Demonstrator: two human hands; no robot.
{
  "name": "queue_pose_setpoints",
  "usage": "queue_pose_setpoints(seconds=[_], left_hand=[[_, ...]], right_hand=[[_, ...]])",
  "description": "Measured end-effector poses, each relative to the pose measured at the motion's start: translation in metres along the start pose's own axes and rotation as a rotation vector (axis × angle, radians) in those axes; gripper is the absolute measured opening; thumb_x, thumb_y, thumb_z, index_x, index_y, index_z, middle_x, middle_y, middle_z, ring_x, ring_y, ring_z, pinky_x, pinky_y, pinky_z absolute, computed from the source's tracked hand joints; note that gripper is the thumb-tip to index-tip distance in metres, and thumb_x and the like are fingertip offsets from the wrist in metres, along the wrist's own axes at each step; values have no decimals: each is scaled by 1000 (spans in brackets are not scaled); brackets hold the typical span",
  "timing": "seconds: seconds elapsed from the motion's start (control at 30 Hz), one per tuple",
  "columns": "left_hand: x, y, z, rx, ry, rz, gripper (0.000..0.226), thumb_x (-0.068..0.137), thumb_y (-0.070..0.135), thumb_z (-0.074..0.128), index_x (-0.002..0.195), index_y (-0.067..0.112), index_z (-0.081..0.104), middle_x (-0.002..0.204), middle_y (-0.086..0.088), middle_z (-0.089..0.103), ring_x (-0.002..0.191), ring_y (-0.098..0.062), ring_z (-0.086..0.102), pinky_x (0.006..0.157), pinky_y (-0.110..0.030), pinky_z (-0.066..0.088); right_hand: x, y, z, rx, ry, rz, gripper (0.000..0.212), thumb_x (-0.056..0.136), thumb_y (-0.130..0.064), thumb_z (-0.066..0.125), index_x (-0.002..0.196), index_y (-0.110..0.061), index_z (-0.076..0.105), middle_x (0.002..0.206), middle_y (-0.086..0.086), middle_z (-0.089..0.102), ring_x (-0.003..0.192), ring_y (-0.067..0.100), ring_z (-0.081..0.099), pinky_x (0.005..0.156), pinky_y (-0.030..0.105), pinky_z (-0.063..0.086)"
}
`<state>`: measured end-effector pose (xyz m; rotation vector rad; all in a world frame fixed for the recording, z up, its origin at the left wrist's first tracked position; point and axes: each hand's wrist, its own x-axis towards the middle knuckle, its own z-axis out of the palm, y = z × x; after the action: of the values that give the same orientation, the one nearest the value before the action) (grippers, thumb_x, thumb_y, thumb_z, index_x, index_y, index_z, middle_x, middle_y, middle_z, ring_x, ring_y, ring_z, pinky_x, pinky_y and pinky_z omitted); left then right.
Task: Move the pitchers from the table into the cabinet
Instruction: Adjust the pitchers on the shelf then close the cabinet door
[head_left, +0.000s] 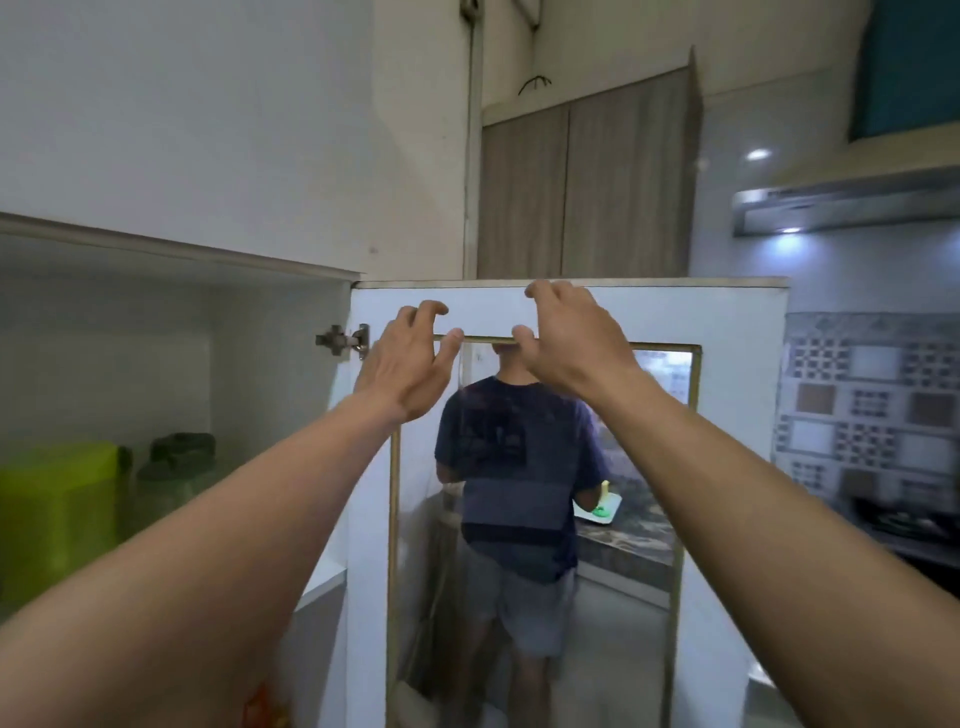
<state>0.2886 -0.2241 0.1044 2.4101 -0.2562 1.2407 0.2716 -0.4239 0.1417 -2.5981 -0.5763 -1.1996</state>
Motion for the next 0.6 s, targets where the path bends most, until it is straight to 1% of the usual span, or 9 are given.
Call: queue_pose_setpoints(seconds=[0.07,0.13,0.2,0.33,0.43,0.5,0.6], left_hand=[[14,30,18,-1,-18,10,46,100,50,34,137,24,39,142,-8,44,120,-28,53,97,-48,46],[28,63,35,-13,-13,40,47,100,49,33,140,23,38,146,-7,42,122,-28,52,99,-47,45],[38,93,47,-10,-1,72,48,101,47,33,141,22,38,149,-6,39,126,-28,50,101,-46,44],[59,135,68,39,-16,108,50,101,43,35,144,18,36,151,-7,36,130,-29,46,102,-45,42],[75,155,83,33,-42,142,49,101,41,35,145,19,36,152,-8,35,132,-30,45,105,-48,41],[82,166,94,52,-74,158,51,102,39,33,149,20,32,156,-10,30,140,-32,35,111,-51,34],[88,179,107,113,-157,114,54,103,38,28,155,26,19,163,-10,13,150,-31,12,117,-57,16]], right_hand=[[2,28,-18,-93,34,-2,46,98,-36,49,135,-8,50,138,14,56,128,34,48,103,48,42],[4,59,-32,-174,64,17,46,98,-39,47,131,-7,52,137,15,57,129,34,47,108,52,39],[7,85,-42,-228,79,45,49,97,-42,46,132,-8,52,140,14,55,134,34,43,111,56,36],[6,130,-54,-253,86,135,55,98,-45,44,142,-11,45,154,16,41,149,36,25,118,63,24],[5,161,-59,-280,75,201,60,99,-49,39,148,-14,39,161,18,29,154,38,15,120,65,16],[4,181,-62,-292,53,241,61,100,-50,36,149,-14,38,163,18,28,154,38,15,119,65,14],[2,204,-63,-238,-30,279,55,102,-45,31,145,-12,43,157,18,37,149,39,23,116,65,19]])
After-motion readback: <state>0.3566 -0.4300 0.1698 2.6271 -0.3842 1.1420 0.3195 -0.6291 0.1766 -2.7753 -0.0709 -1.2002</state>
